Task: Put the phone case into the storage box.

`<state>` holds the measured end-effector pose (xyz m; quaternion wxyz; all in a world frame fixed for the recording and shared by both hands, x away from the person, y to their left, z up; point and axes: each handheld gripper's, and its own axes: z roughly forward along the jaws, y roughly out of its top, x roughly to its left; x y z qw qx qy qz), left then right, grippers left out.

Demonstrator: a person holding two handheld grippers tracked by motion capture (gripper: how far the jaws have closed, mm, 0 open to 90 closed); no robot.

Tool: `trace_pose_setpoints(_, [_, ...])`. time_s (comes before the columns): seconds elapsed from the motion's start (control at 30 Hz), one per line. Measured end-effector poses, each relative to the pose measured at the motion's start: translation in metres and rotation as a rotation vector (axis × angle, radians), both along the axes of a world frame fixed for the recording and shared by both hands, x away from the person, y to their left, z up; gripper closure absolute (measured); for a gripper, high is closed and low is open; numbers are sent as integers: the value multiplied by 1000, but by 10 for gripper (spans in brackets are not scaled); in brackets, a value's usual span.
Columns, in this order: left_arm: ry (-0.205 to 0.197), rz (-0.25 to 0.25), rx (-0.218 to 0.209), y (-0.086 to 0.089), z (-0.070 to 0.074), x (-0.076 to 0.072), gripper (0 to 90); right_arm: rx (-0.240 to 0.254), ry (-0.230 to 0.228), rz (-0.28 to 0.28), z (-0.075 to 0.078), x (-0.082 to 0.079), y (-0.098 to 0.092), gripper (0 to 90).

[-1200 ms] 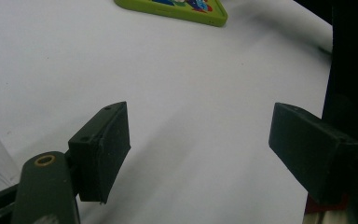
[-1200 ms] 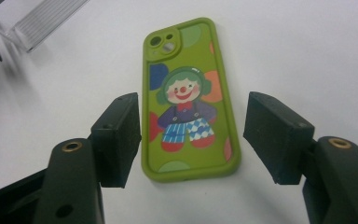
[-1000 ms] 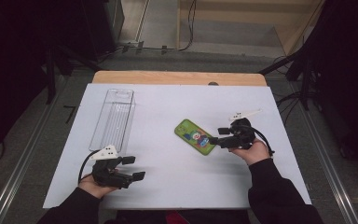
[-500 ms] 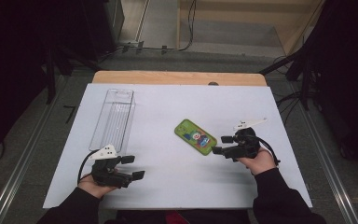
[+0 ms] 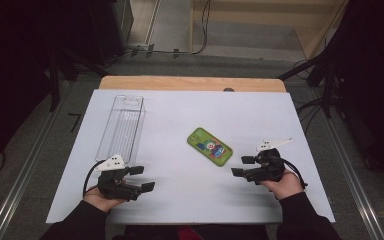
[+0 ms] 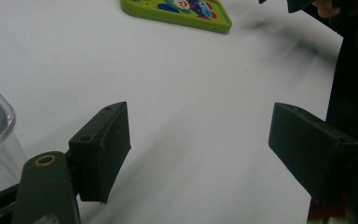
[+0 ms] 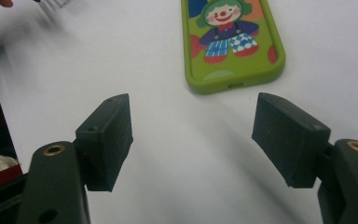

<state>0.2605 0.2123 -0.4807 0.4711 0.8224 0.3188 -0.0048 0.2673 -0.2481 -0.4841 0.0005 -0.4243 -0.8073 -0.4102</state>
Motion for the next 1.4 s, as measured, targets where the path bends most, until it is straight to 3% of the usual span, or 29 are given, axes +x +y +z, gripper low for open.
trace_pose_setpoints(0.57, [-16, 5, 3, 1, 0, 0, 245, 25, 11, -22, -16, -27, -11, 259])
trace_pose_setpoints(1.27, [-12, -5, 2, 0, 0, 0, 245, 15, 11, -7, -15, -18, -12, 241])
trace_pose_setpoints(1.4, [-14, -5, 1, 0, 0, 1, 245, 21, -6, -12, -13, -16, -12, 241])
